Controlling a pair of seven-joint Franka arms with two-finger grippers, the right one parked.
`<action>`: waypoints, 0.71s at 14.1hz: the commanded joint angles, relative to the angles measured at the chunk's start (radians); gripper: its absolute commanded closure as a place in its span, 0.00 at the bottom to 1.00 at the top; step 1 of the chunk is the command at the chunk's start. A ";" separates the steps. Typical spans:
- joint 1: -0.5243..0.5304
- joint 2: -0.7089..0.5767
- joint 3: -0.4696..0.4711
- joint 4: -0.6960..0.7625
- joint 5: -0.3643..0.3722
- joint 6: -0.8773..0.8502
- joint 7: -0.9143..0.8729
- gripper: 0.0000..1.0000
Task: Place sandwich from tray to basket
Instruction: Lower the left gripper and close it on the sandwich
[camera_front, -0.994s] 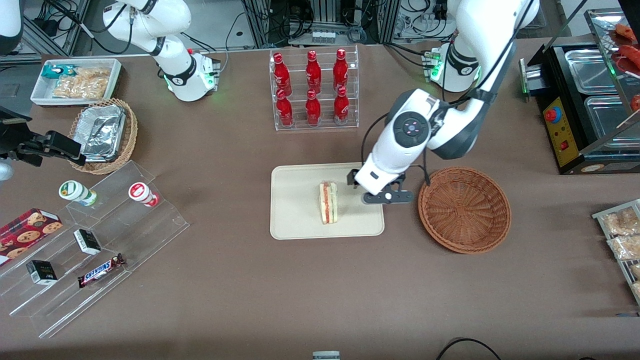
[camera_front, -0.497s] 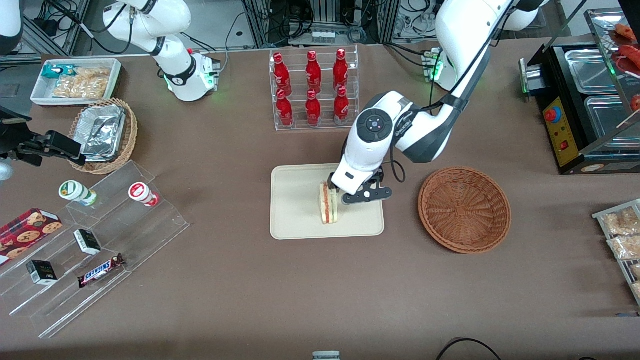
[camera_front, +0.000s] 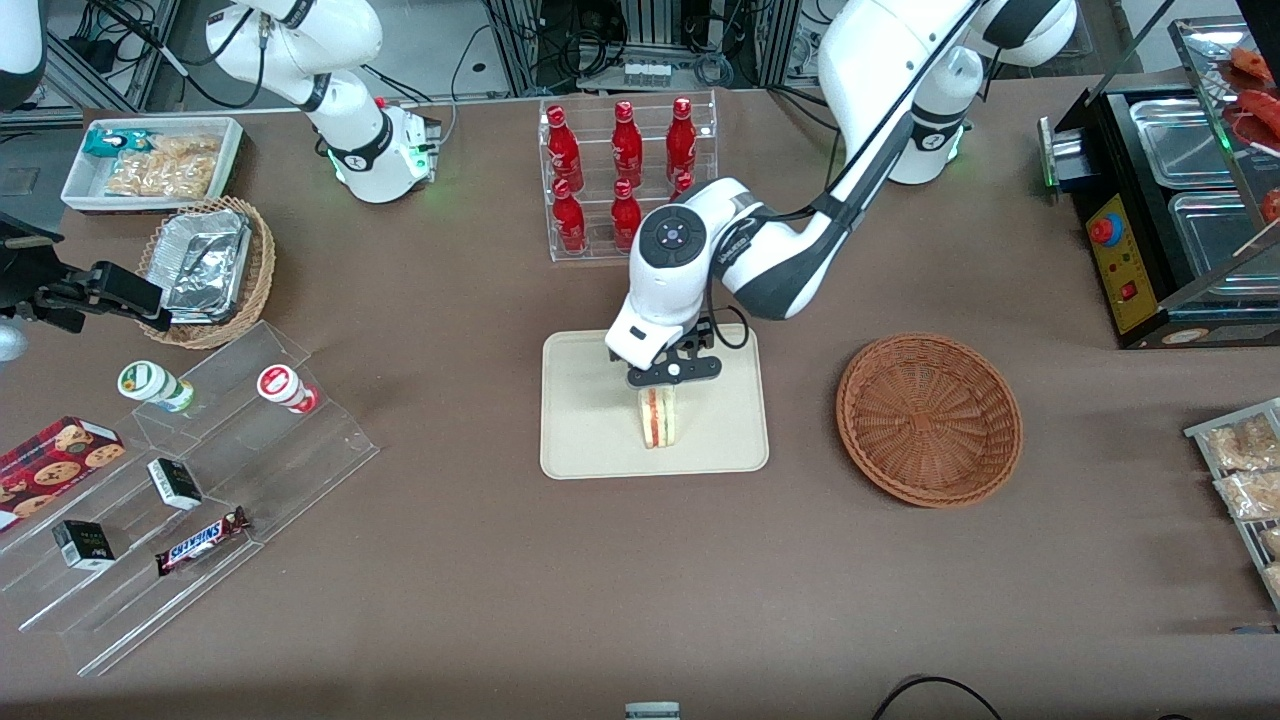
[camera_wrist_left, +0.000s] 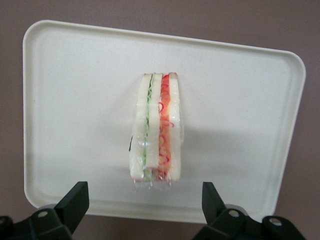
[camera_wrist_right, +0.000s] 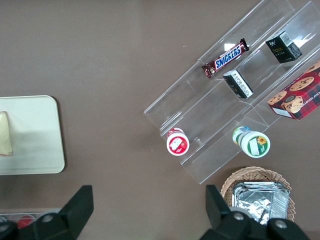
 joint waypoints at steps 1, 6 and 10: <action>-0.038 0.078 0.021 0.074 0.085 -0.003 -0.050 0.00; -0.064 0.124 0.027 0.097 0.095 0.002 -0.045 0.00; -0.064 0.137 0.027 0.091 0.093 0.002 -0.042 0.05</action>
